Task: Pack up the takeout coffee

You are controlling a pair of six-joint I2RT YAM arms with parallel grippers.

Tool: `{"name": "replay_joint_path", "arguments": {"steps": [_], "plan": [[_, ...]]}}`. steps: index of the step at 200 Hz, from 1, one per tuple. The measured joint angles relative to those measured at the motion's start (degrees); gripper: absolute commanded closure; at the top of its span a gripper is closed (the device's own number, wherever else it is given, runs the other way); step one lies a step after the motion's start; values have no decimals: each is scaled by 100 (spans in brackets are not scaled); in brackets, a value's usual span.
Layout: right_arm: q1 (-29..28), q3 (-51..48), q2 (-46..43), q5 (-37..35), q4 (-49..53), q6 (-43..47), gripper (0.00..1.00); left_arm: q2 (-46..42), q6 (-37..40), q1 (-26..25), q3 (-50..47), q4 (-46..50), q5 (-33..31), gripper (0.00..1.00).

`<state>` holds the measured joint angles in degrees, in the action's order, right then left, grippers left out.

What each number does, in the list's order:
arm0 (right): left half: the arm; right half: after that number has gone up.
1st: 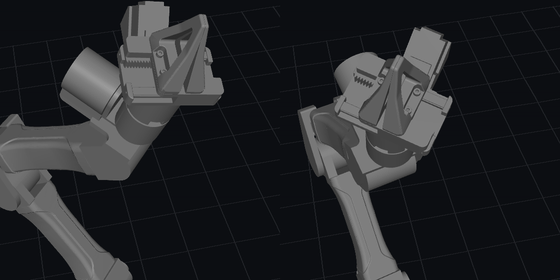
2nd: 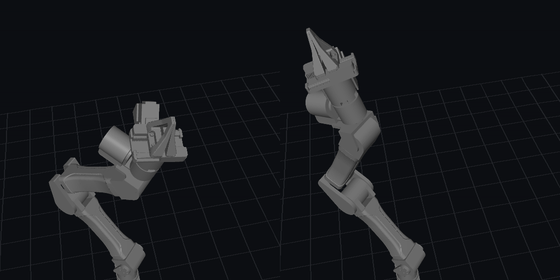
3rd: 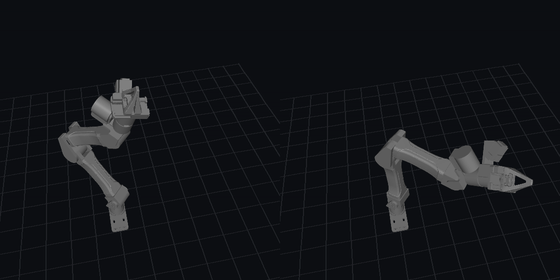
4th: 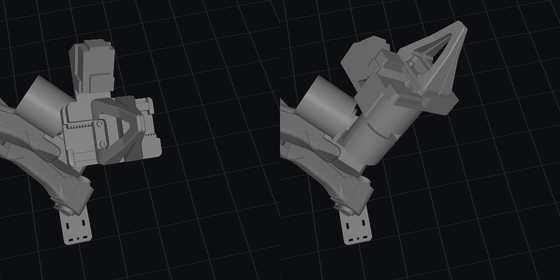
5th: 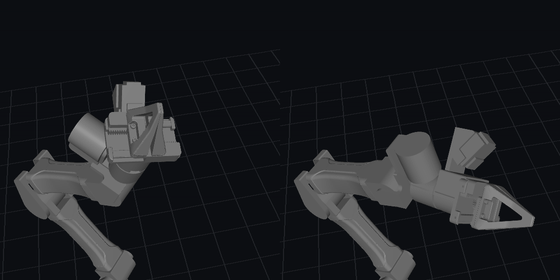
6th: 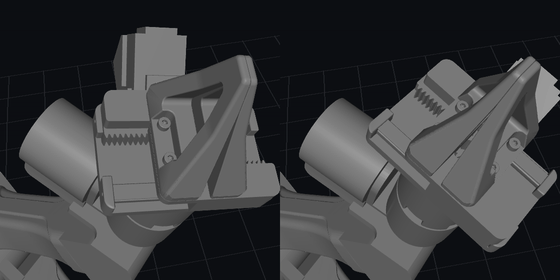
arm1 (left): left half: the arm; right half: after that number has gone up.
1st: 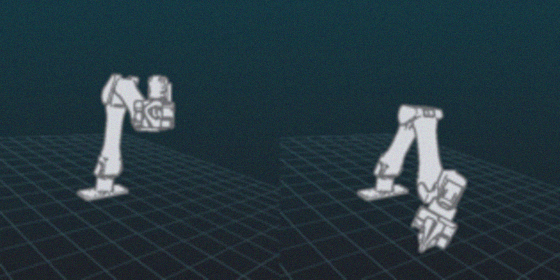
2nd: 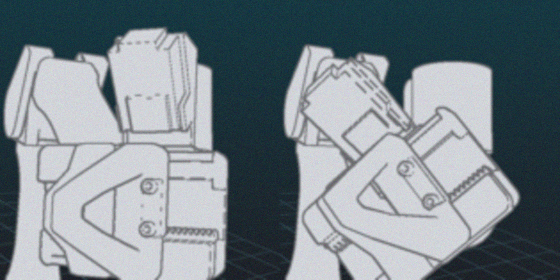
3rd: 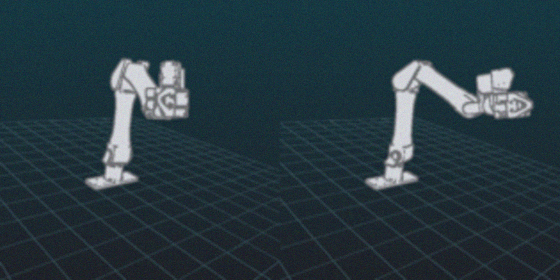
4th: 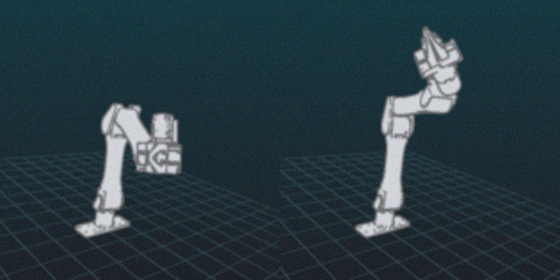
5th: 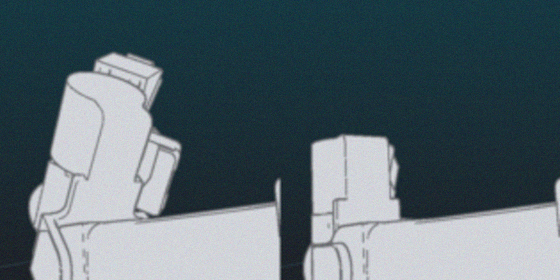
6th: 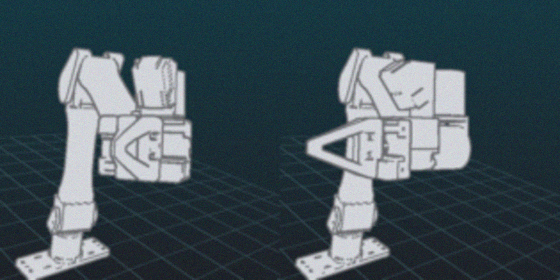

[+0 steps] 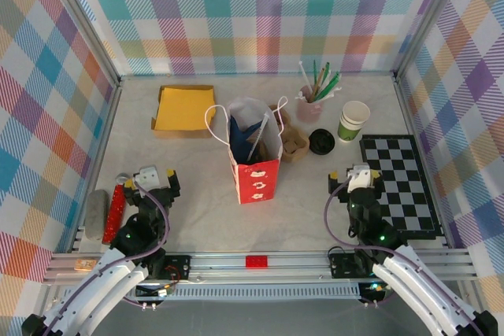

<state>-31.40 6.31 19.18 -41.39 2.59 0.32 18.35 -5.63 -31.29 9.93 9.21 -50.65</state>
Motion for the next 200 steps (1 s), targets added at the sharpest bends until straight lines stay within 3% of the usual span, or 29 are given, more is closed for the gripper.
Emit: {"name": "replay_joint_path", "arguments": {"steps": [152,200], "plan": [[1003,-13,1552,743,-1639,57,1,-72,553,35,-424,-1141,-133,0],[1233,-11,2319,1001,-2111,59,1,341,649,184,-485,-1580,-92,0]]}}
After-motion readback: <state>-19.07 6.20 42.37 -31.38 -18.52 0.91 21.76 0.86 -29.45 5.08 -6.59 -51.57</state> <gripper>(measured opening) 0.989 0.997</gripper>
